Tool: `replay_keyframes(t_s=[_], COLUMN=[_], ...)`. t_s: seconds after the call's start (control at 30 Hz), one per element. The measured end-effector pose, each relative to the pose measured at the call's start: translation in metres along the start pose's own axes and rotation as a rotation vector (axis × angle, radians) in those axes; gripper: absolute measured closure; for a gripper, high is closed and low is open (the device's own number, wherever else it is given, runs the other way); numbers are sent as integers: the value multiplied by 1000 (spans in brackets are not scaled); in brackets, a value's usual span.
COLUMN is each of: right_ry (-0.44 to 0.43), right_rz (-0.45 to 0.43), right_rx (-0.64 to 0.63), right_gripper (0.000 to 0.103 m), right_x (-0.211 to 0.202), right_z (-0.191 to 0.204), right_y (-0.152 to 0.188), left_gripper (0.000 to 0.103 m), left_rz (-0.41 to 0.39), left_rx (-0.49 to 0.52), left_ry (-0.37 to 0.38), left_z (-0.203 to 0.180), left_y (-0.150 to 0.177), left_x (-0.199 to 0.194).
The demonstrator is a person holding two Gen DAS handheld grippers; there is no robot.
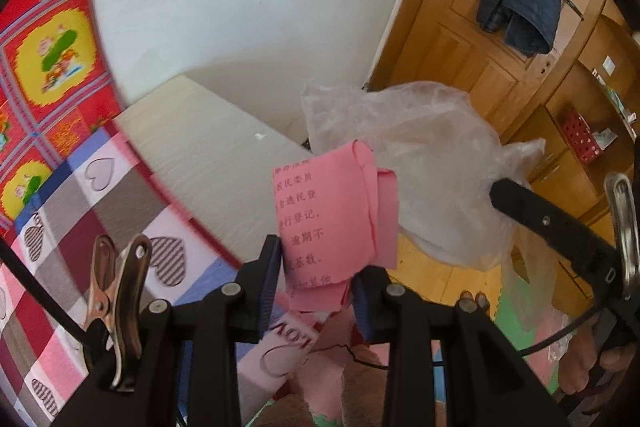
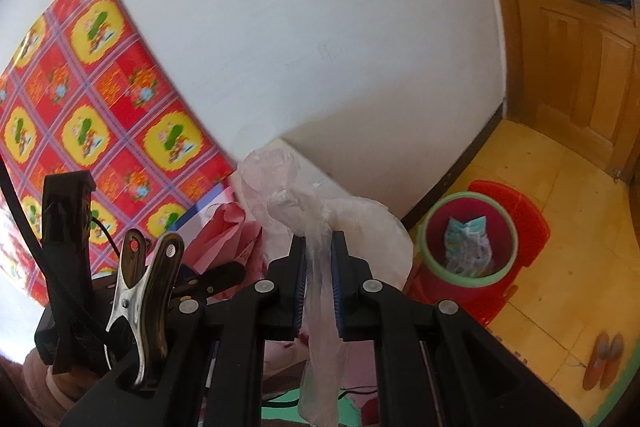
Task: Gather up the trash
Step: 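Carry the pink paper and plastic bag in both grippers over the red bucket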
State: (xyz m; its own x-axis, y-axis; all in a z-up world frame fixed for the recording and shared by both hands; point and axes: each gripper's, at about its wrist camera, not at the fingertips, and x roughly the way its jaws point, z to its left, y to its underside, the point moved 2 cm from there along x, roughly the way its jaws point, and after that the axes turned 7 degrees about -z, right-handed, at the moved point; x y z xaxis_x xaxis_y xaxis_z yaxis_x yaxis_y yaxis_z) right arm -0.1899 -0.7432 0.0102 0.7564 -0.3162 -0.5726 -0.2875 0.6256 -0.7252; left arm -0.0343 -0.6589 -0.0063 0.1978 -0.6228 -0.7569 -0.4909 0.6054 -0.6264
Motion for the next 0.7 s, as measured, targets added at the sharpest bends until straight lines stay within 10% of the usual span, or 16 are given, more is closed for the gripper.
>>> replay_keyframes(t_s=[0.7], right_ry=[3], right_rz=[54], right_rx=[5], right_gripper=[91], right_x=[22], right_z=[-177], right_y=[-71], left_gripper=[70], left_rz=[67], left_rx=[-34], left_ry=[-42], left_z=[-126], left_y=[-48], left_x=[110])
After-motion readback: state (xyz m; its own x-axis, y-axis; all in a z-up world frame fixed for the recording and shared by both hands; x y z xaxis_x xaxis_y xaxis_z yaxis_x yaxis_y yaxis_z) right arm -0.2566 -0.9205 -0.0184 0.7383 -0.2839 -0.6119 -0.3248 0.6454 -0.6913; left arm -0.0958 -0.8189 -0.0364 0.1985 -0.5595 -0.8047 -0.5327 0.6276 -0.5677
